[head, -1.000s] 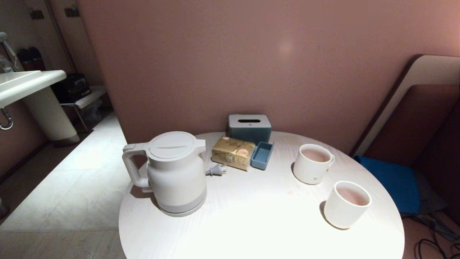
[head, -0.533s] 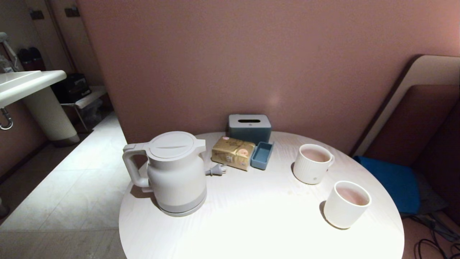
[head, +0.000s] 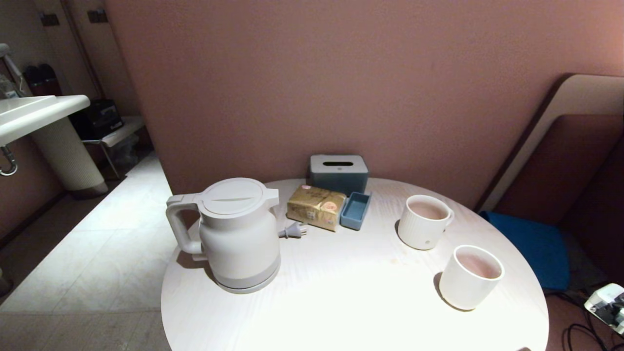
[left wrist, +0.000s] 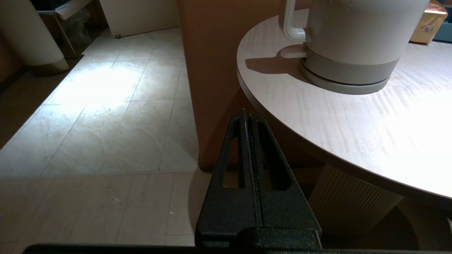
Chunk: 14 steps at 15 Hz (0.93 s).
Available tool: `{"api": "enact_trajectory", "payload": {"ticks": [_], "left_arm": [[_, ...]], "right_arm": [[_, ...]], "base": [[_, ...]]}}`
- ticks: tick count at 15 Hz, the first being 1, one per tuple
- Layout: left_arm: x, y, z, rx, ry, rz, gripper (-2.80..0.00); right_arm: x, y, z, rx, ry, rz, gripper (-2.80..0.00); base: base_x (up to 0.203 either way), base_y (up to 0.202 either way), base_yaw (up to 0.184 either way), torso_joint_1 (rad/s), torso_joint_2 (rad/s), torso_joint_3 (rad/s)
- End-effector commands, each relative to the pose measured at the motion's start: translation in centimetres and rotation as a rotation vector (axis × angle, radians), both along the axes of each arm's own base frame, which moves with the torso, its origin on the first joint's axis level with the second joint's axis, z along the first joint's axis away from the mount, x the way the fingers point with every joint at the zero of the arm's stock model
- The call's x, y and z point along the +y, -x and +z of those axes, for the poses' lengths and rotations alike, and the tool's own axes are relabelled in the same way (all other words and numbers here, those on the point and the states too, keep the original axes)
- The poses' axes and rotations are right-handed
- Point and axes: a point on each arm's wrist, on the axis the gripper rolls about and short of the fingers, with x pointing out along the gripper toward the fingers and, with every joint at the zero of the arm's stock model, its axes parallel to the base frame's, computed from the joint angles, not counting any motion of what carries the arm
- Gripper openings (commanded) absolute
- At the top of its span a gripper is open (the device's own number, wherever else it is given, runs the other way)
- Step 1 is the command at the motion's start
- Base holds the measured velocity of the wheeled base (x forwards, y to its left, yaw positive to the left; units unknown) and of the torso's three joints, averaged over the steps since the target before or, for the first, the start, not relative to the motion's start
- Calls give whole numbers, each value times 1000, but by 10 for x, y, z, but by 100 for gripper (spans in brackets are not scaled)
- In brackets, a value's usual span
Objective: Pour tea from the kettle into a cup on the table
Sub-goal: Pick up the cup
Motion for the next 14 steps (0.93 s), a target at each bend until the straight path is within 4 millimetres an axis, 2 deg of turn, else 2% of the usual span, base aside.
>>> {"api": "enact_trajectory", "payload": {"ticks": [1,4,6,10,11,14], "left_arm": [[0,0,0,1,0,1,-280],[0,0,0,1,0,1,-280],[0,0,0,1,0,1,-280],[0,0,0,1,0,1,-280],[0,0,0,1,0,1,-280],[0,0,0,1,0,1,-280]], "right_arm": [[1,-17,-16,83,-34,28,-280],[3,-26,-26,-152,-77,90,-280],[2,-32,-24,-262,-119,63,-280],[1,-33,-22,-290,-96,5,-280],[1,-33,-22,-291,-95,7,0],[1,-35,-23,-282,-98,6,0]], "base": [[0,0,0,0,0,0],[0,0,0,0,0,0],[0,0,0,0,0,0],[0,0,0,0,0,0],[0,0,0,0,0,0],[0,0,0,0,0,0]]}}
